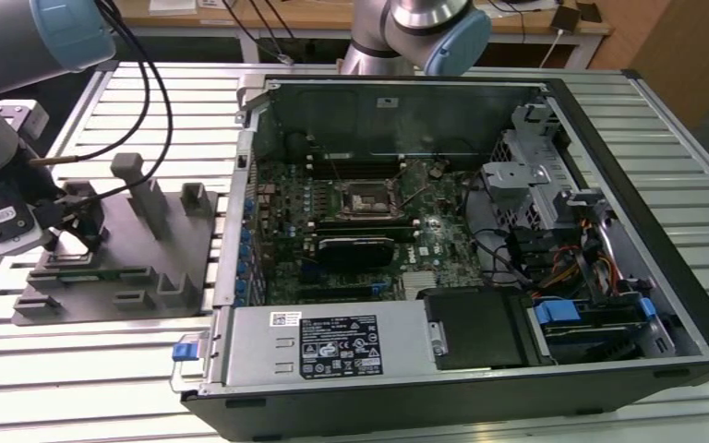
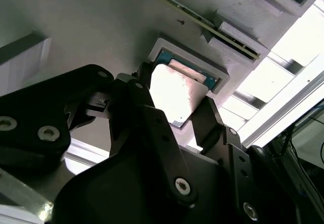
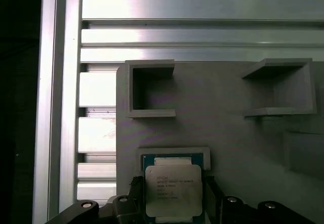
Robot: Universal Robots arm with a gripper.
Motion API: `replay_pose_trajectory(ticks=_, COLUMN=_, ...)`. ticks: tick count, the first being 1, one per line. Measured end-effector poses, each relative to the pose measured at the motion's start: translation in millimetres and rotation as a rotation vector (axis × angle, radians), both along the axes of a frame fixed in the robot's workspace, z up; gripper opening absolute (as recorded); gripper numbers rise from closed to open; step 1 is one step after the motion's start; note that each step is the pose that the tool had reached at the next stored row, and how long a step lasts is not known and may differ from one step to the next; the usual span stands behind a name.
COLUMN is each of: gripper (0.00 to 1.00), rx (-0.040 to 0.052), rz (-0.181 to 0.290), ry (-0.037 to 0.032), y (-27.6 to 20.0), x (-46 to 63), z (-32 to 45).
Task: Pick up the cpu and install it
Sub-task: 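Pick up the cpu and move it towards the insertion slot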
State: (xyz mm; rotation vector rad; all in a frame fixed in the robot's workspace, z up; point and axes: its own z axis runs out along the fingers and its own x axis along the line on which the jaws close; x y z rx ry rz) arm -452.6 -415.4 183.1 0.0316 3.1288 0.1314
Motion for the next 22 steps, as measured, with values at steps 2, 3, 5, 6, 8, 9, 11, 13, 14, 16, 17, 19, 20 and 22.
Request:
replay_pose_trajectory(ticks=2, gripper=0.59, rx=0.0, rz=0.0, ry=0.0, y=0.0, x=0.0, z=0.0)
replay_pose_trajectory(ticks=3, gripper=0.57, rx=-0.0001, rz=0.0, ry=0.0001, y=0.0, x=0.0, z=0.0)
replay_pose_trajectory(ticks=5, gripper=0.54, rx=-0.0001, rz=0.0, ry=0.0001, y=0.0, x=0.0, z=0.0)
replay_pose_trajectory(ticks=6, gripper=0.54, rx=0.0, rz=0.0, ry=0.0001, y=0.0, x=0.0, z=0.0)
replay_pose_trajectory(ticks=8, gripper=0.54, rx=0.0, rz=0.0, ry=0.0, y=0.0, x=0.0, z=-0.1)
replay_pose_trajectory(ticks=9, gripper=0.54, rx=0.0, rz=0.0, ry=0.0, y=0.0, x=0.0, z=-0.1)
replay_pose_trajectory(ticks=11, gripper=0.54, rx=0.0, rz=0.0, ry=0.0, y=0.0, x=0.0, z=0.0)
replay_pose_trajectory(ticks=13, gripper=0.54, rx=0.0003, rz=0.0, ry=-0.0004, y=0.0, x=0.1, z=1.5)
replay_pose_trajectory(ticks=14, gripper=0.54, rx=0.0001, rz=0.0, ry=-0.0001, y=0.0, x=0.0, z=3.0)
replay_pose_trajectory(ticks=16, gripper=0.54, rx=0.0, rz=0.0, ry=-0.0001, y=0.0, x=0.0, z=6.5)
replay_pose_trajectory(ticks=17, gripper=0.54, rx=0.0, rz=0.0, ry=0.0, y=0.0, x=0.0, z=10.6)
replay_pose_trajectory(ticks=19, gripper=0.54, rx=0.0, rz=0.0, ry=0.0, y=0.0, x=0.0, z=14.3)
replay_pose_trajectory(ticks=20, gripper=0.54, rx=0.0, rz=0.0, ry=-0.0001, y=0.0, x=0.0, z=16.0)
replay_pose_trajectory(ticks=22, gripper=0.54, rx=0.0, rz=0.0, ry=-0.0004, y=0.0, x=0.0, z=19.3)
